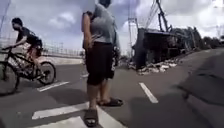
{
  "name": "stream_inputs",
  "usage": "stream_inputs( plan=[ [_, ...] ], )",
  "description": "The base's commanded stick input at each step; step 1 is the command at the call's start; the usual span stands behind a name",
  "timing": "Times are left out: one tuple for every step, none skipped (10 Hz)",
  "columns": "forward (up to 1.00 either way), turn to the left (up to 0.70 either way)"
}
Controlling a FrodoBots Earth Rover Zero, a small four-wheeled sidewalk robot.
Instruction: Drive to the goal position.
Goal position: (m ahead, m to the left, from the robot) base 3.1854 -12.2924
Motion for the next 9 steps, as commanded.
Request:
stream_inputs(
  plan=[
    [0.00,-0.45],
    [0.00,-0.45],
    [0.00,-0.45],
    [0.00,-0.45],
    [0.00,-0.45],
    [0.00,-0.45],
    [0.00,-0.45],
    [0.00,-0.45],
    [0.00,-0.45]
  ],
)
